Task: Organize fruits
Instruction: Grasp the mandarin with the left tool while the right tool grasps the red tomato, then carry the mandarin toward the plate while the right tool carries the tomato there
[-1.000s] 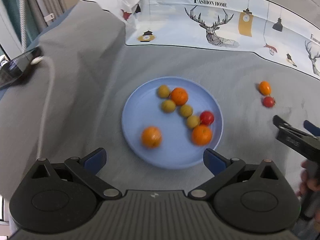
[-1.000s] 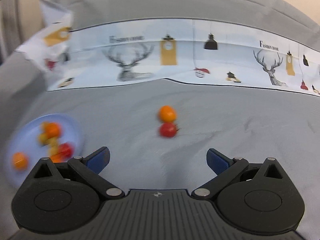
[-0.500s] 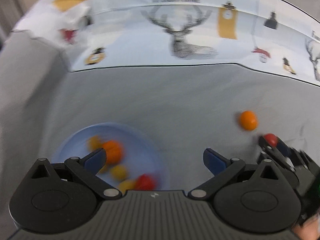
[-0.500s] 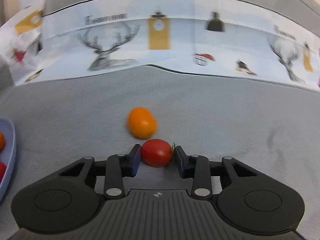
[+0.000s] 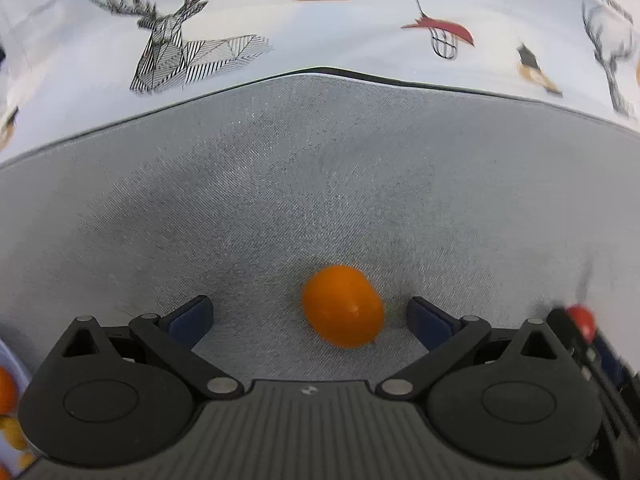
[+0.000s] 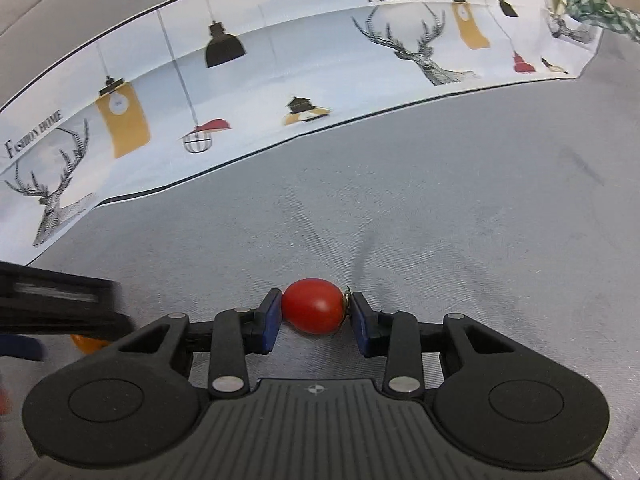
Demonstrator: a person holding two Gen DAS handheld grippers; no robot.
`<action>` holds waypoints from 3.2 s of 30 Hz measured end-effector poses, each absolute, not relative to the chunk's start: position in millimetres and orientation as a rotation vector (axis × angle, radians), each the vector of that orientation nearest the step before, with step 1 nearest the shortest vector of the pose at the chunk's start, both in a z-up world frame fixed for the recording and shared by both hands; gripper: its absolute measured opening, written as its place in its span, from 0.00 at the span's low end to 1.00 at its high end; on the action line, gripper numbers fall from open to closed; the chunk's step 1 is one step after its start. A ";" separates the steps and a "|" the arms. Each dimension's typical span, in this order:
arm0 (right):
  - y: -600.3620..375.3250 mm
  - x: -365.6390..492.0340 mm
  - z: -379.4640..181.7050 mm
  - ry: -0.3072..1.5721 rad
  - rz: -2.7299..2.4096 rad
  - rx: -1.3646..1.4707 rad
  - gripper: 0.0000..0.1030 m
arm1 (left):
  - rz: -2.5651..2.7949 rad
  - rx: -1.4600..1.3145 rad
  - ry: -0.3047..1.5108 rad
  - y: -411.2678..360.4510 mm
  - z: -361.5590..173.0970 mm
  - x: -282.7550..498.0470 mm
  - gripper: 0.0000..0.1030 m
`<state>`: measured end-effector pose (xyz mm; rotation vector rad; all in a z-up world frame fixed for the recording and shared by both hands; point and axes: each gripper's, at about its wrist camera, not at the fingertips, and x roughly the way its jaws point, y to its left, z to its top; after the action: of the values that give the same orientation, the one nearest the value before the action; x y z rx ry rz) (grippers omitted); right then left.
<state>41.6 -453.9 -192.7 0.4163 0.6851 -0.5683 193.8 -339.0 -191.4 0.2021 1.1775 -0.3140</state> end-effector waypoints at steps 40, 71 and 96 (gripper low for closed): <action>-166.7 -183.5 -9.0 0.509 0.095 0.099 0.37 | -0.161 0.096 0.978 34.9 -18.6 -91.2 0.40; -101.6 -202.3 3.7 0.534 0.180 -0.113 0.37 | -0.209 -0.055 0.903 75.0 -10.8 -112.3 0.40; -113.5 -167.2 -16.0 0.615 0.165 -0.072 0.37 | -0.213 -0.035 0.914 57.5 -16.7 -68.4 0.40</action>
<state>-167.2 -113.5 -16.0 -0.0716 0.6147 0.1645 -68.4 57.5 -16.7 -0.0349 0.9144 -0.2134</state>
